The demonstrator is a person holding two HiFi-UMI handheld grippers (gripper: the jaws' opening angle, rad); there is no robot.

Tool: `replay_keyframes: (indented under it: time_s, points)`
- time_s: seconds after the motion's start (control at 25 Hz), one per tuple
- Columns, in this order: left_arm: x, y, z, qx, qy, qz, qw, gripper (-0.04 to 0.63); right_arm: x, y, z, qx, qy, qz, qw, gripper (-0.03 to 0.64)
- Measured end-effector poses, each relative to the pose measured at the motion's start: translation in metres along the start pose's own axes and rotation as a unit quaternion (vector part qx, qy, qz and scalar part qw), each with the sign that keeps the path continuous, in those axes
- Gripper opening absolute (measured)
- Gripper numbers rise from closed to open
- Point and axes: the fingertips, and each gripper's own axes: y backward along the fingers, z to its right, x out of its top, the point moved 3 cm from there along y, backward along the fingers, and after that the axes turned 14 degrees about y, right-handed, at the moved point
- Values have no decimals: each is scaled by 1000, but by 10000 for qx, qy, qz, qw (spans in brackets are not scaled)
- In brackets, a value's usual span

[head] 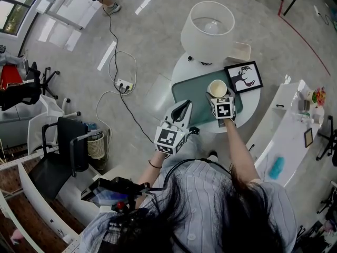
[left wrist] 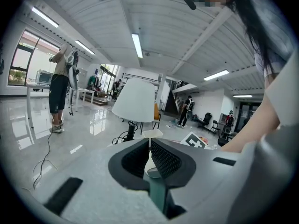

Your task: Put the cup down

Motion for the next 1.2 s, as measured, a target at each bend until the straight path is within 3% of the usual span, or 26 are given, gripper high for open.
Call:
replay_keyframes:
  time_s: [0.64,1.2]
  points:
    - [0,9,12,6,-7,103,9999,18,15,29,1,-236,-245,472,9983,395]
    - [-2,13,38,-86,-75,201,9997,18,33,85,4,-190,-820,1302,9879,393]
